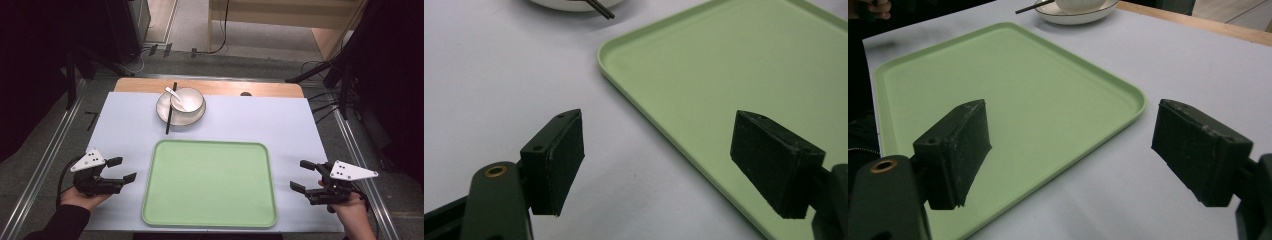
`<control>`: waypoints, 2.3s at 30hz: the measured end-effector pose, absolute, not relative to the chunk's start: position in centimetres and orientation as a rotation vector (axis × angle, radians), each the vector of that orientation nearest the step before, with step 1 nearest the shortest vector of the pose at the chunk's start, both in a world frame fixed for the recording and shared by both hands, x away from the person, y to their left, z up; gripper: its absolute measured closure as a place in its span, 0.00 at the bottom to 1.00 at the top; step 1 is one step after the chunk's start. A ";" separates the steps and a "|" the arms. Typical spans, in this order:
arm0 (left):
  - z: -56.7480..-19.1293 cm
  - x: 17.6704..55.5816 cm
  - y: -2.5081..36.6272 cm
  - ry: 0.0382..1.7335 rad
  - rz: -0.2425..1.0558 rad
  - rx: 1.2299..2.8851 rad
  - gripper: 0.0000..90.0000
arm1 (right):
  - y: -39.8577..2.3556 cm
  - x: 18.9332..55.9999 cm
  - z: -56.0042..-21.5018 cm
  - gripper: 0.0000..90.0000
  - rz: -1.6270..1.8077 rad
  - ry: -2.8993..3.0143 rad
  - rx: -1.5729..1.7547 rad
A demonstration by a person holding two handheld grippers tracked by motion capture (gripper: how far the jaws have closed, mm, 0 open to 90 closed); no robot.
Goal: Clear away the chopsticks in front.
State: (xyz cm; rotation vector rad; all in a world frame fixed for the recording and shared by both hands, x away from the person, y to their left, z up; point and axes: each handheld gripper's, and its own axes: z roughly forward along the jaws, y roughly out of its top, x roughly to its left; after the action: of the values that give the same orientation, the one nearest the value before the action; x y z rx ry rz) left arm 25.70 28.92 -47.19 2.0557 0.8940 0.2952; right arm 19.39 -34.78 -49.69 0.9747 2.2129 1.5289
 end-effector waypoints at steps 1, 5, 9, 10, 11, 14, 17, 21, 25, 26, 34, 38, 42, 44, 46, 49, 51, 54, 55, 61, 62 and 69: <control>-47.2 25.7 28.9 0.894 0.293 2.052 0.24 | -34.8 19.4 -49.7 0.18 1.528 2.214 0.974; -47.1 25.7 29.1 0.885 0.289 2.035 0.24 | -34.8 19.4 -49.7 0.18 1.529 2.211 0.974; -47.1 25.7 29.1 0.889 0.289 2.022 0.24 | -34.8 19.4 -49.7 0.18 1.528 2.212 0.973; -47.1 25.7 29.2 0.892 0.285 2.023 0.24 | -34.8 19.4 -49.7 0.18 1.527 2.213 0.973; -47.1 25.7 29.2 0.892 0.286 2.025 0.24 | -34.8 19.4 -49.7 0.18 1.527 2.214 0.973; -47.1 25.8 29.2 0.893 0.283 2.026 0.24 | -34.8 19.4 -49.7 0.18 1.524 2.216 0.971; -47.2 25.8 29.2 0.896 0.281 2.031 0.24 | -34.7 19.4 -49.7 0.18 1.524 2.218 0.971; -47.2 25.8 29.1 0.898 0.276 2.033 0.24 | -34.7 19.4 -49.7 0.18 1.521 2.223 0.970; -47.1 25.8 29.1 0.901 0.282 2.032 0.24 | -34.7 19.4 -49.8 0.18 1.517 2.228 0.973; -47.1 25.8 29.1 0.906 0.271 2.034 0.24 | -34.7 19.4 -49.7 0.18 1.517 2.228 0.973; -46.6 26.1 28.9 0.924 0.259 2.032 0.25 | -34.8 19.3 -49.5 0.18 1.520 2.191 0.970; -45.9 26.7 28.5 0.936 0.232 2.027 0.25 | -34.8 19.2 -49.4 0.18 1.513 2.173 0.966; -45.3 27.4 28.3 0.952 0.215 2.014 0.25 | -34.6 19.1 -49.2 0.16 1.523 2.147 0.984; -45.0 27.9 28.3 0.972 0.185 2.002 0.25 | -34.6 19.3 -49.1 0.16 1.534 2.131 1.007; -44.5 28.4 28.3 0.984 0.181 1.992 0.26 | -34.6 19.4 -48.9 0.17 1.540 2.118 1.044; -43.8 29.3 28.1 0.989 0.187 1.989 0.31 | -34.5 19.5 -48.5 0.17 1.540 2.101 1.052; -43.3 30.0 27.8 0.992 0.193 2.001 0.32 | -34.3 19.6 -48.3 0.17 1.539 2.098 1.048; -42.7 31.2 27.4 1.000 0.195 1.994 0.33 | -34.0 19.6 -48.5 0.17 1.539 2.108 1.032; -42.5 31.7 27.3 1.009 0.198 1.993 0.34 | -33.9 19.7 -48.7 0.17 1.538 2.114 1.023; -41.2 34.3 26.3 1.067 0.181 1.989 0.39 | -34.0 19.8 -49.8 0.18 1.495 2.175 1.033; -41.1 34.7 26.2 1.074 0.185 1.990 0.39 | -34.1 19.8 -49.9 0.18 1.501 2.167 1.038; -40.6 37.8 24.3 1.146 0.200 2.021 0.41 | -34.6 19.9 -50.0 0.18 1.511 2.161 1.063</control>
State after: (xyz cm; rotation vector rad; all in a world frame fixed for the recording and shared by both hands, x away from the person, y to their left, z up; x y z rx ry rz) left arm 37.81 24.26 -40.63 2.0205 1.1460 0.1998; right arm 19.86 -34.62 -50.05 1.0634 2.1614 1.5106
